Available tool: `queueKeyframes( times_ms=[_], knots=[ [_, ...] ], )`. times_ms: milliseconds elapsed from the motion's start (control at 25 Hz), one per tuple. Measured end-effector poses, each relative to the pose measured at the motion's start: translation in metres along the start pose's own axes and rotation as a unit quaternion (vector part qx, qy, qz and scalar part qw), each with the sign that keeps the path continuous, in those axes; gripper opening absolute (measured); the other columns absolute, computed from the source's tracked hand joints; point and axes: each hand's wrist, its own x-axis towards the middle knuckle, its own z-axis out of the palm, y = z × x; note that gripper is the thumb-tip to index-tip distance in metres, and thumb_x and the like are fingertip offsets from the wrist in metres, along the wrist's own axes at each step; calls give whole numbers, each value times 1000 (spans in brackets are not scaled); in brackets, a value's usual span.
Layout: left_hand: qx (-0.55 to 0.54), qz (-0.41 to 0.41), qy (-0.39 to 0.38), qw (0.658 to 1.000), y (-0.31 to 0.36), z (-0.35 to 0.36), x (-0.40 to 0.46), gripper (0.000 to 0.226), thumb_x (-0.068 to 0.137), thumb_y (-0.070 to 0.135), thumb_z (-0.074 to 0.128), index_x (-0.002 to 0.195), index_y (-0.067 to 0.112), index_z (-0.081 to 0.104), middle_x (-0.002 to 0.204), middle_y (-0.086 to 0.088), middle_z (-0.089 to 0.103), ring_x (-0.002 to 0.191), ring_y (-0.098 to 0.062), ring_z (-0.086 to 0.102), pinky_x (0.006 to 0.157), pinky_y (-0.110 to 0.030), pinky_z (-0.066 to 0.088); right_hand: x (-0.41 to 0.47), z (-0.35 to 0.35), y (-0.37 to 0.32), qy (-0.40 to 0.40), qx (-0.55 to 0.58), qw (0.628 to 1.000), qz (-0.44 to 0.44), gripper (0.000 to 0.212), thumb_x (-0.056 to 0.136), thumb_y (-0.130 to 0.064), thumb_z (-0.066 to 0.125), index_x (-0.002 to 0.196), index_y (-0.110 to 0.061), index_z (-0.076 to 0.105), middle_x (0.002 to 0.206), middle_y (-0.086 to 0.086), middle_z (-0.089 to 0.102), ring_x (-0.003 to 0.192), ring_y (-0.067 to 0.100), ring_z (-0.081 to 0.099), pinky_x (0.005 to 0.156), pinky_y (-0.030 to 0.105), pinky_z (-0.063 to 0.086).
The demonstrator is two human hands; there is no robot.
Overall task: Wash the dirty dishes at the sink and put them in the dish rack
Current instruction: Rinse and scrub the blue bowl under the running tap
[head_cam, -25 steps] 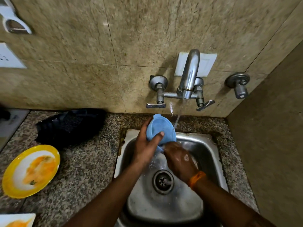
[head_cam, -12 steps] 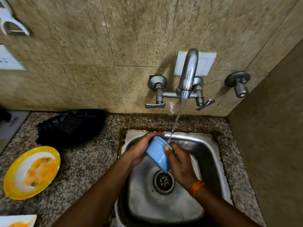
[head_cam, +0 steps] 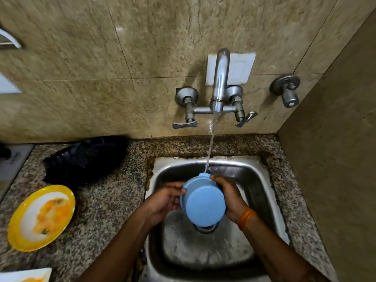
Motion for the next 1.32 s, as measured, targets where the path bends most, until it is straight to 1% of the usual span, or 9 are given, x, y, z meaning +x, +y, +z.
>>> queueKeyframes(
  times_ms=[200,360,440,560,720,960,1120,1240,1320],
  knots=[
    [55,99,48,992,6,27,3,27,82,9,72,108,9,75,98,-5,79,87,-17,72,76,-27,56,13,7,-26,67,-275,952,-111,37,105,-46,50,109,-18,73,108,6,75,100,25,70,86,36,55],
    [74,132,163,975,17,60,11,22,102,4,53,103,14,72,99,-4,76,81,-13,69,68,-23,55,-10,34,-17,39,-517,793,-321,76,102,-66,17,148,-15,50,151,9,52,141,22,45,118,45,36],
    [1,118,165,979,20,64,17,28,108,10,40,114,15,67,106,-3,73,86,-10,67,72,-27,53,-25,48,-20,8,-576,750,-325,78,102,-64,12,158,-14,32,166,7,31,155,19,23,126,48,20],
    [-4,151,142,978,27,71,25,35,107,5,38,108,16,71,123,-15,71,93,-15,71,81,-24,57,-6,44,-33,47,-578,766,-278,95,93,-78,4,161,-15,23,168,7,23,155,23,20,126,47,17],
    [72,205,120,969,29,84,16,26,93,-2,64,103,18,78,103,-5,81,99,-25,75,87,-35,58,28,15,-84,76,-471,859,-186,93,90,-85,10,117,-17,69,118,11,72,112,33,64,95,36,49],
    [63,258,166,950,34,88,12,38,101,-6,48,93,20,74,80,18,79,87,-13,73,70,-11,53,8,48,-57,130,-621,723,-273,97,92,-81,11,134,-5,54,129,18,62,121,34,58,104,43,45],
    [96,265,40,959,40,62,11,26,90,7,66,113,10,76,103,-1,80,99,-20,72,84,-28,56,15,18,-78,67,-476,853,-201,80,92,-82,25,119,-17,63,119,9,68,114,30,64,92,35,48],
    [150,255,-45,954,58,45,21,31,86,13,66,115,3,73,103,-5,75,94,-17,67,83,-31,54,-2,1,-83,54,-538,758,-365,67,99,-64,34,140,-13,48,133,10,56,121,27,55,101,39,46],
    [313,285,-24,906,70,39,30,29,87,13,69,115,8,75,107,-5,76,96,-17,67,87,-32,52,-7,-11,-70,-8,-576,723,-381,47,100,-48,49,134,-14,52,126,8,59,115,23,56,98,39,48]
  ],
)
